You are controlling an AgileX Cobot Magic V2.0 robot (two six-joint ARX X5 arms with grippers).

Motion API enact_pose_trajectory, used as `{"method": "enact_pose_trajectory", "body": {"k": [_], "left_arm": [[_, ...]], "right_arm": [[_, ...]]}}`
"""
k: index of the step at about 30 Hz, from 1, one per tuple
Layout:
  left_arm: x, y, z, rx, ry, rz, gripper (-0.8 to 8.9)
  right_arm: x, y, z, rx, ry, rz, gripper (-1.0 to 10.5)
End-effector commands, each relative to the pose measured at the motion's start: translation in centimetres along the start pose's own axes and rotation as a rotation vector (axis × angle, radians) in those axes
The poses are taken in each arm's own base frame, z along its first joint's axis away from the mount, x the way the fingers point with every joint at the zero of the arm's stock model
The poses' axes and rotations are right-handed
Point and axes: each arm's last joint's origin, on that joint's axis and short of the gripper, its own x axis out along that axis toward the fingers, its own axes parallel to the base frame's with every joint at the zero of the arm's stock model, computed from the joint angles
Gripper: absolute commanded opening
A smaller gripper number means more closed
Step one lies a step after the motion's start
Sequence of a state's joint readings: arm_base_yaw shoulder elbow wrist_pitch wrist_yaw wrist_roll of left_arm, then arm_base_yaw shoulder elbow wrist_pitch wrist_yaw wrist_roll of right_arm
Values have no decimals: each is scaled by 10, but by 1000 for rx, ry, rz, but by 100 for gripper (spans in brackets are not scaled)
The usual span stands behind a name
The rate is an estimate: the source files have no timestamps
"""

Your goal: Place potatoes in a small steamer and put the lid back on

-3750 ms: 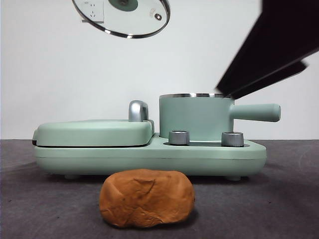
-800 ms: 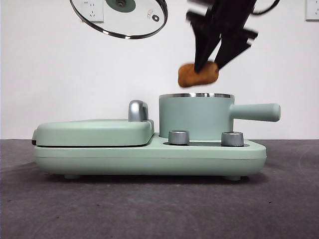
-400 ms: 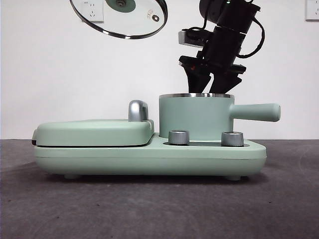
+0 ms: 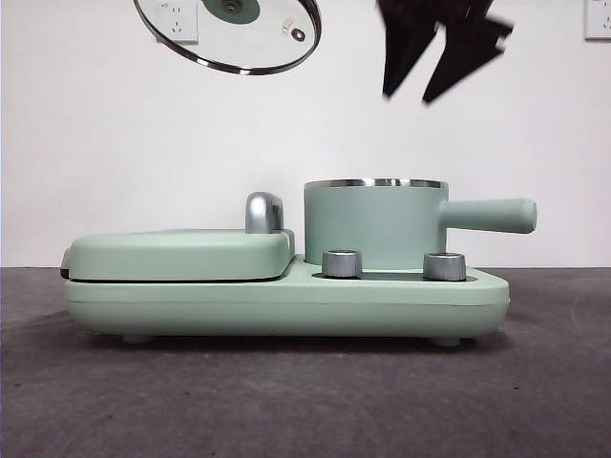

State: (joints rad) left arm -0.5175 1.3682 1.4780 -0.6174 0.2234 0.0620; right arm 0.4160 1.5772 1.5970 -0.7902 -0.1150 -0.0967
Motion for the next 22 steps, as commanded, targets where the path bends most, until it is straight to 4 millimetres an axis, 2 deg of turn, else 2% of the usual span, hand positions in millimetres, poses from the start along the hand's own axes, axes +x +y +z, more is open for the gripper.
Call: {"method": "enact_pose_trajectory", "body": {"k": [1,5,7,9,16,22], "left_arm": [[-5,-3,10,12,-54,-7,9],[-5,-3,10,12,-54,-7,9],[-5,-2,10,12,-53,-7,9],[-3,-2,10,11,-49,-7,9],[11,-1,10,19,-49,-14,9],[36,-9,16,55,-113,-47,9]], "right_arm": [[-20,7,-19,5,-50,42,307],[-50,18,-76,1,-177,50,307],[-57,24,-107,2,-207,60,307],[-60,27,-129,8,-204,69,307],[-65,38,-196,59,-149,110,307],[-78,41,-227,132,-152,116,307]]}}
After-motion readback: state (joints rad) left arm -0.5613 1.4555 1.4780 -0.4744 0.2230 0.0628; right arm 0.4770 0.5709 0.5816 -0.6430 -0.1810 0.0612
